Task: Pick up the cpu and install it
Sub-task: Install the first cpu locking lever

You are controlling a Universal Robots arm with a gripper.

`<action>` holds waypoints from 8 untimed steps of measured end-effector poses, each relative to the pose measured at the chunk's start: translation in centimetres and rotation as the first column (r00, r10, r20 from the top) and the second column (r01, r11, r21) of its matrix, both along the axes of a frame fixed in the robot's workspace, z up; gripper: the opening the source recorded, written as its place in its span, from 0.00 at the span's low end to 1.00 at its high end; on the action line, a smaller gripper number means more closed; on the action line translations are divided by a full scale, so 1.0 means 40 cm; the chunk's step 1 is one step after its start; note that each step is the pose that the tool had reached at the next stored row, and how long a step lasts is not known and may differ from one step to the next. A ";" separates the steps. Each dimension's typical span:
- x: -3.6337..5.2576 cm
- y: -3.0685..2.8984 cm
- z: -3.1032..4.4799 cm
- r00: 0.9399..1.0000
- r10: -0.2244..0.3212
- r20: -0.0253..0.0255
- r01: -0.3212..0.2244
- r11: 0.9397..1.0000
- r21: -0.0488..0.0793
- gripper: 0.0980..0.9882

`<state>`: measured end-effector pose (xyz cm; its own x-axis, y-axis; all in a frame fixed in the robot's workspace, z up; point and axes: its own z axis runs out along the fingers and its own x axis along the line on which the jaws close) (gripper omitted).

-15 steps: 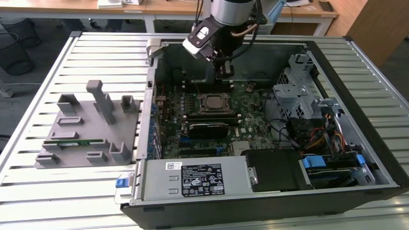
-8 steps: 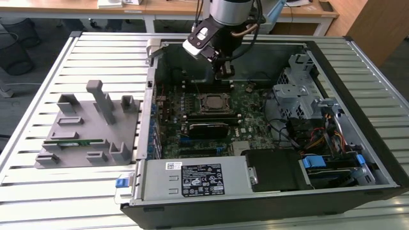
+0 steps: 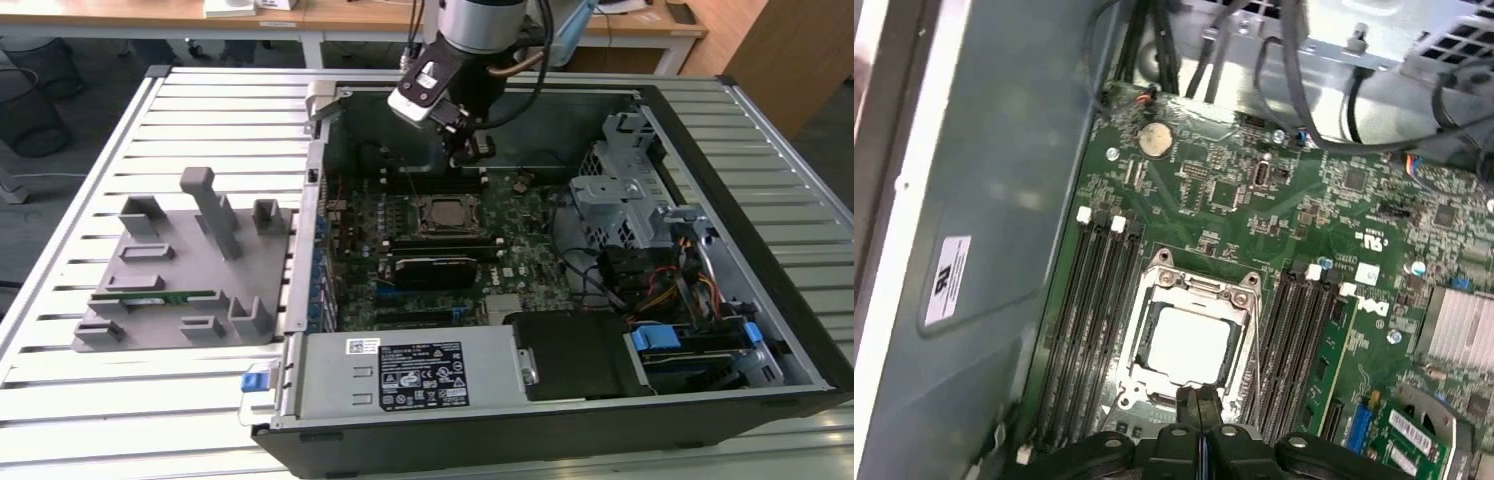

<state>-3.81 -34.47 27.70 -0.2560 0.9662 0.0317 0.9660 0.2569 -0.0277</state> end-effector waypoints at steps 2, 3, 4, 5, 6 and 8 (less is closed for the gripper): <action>-0.001 0.000 0.000 1.000 0.023 0.000 -0.023 1.000 -0.001 0.01; -0.001 0.000 0.000 0.999 0.036 0.000 -0.036 0.999 -0.001 0.01; -0.001 0.000 0.000 0.999 0.052 0.000 -0.052 0.999 -0.001 0.01; -0.001 0.000 -0.001 0.998 0.069 0.000 -0.069 0.998 -0.001 0.01; -0.001 0.000 -0.001 0.996 0.087 0.000 -0.087 0.996 -0.001 0.01; -0.001 0.000 -0.001 0.992 0.123 0.000 -0.123 0.992 -0.001 0.01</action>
